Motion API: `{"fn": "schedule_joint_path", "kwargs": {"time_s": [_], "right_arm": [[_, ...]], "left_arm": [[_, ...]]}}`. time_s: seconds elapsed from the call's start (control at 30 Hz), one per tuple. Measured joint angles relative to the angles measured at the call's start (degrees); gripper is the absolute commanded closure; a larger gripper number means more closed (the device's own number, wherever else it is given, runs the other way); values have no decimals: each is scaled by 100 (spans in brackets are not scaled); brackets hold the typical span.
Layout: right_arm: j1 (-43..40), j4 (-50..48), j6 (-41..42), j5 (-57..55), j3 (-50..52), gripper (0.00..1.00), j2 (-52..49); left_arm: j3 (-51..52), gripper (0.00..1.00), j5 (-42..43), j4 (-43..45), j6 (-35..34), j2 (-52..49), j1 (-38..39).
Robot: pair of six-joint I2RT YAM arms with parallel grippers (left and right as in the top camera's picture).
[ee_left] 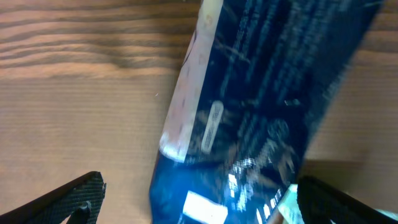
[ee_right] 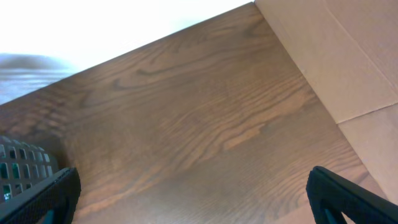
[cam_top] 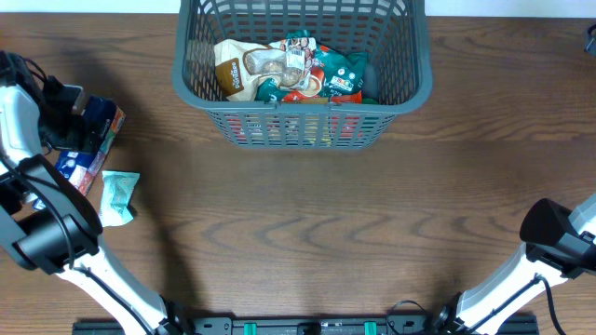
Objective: Pack container
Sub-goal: 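Move the left gripper to the blue box and grasp it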
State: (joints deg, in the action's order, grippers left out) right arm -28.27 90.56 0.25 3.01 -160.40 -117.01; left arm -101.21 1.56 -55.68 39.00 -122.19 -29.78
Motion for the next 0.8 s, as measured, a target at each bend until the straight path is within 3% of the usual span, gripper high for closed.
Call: {"fn": "schedule_joint_path", "kwargs": {"time_s": [0.53,0.57,0.67,0.77,0.8], "right_arm": [[0,212,59,-7,0,1,0],[2,221,61,-7,0,1,0],[0,223,61,-7,0,1,0],[0,223,61,-7,0,1,0],[0,223,61,-11,0,1,0]], "left_arm": [[-2,1,105,199,28,-737,-9],[-2,7,107,199,28,-737,-9],[-2,36,114,197,15,-737,-9],[-2,70,146,181,42,-737,-7],[-4,74,149,168,35,-737,-7]]}}
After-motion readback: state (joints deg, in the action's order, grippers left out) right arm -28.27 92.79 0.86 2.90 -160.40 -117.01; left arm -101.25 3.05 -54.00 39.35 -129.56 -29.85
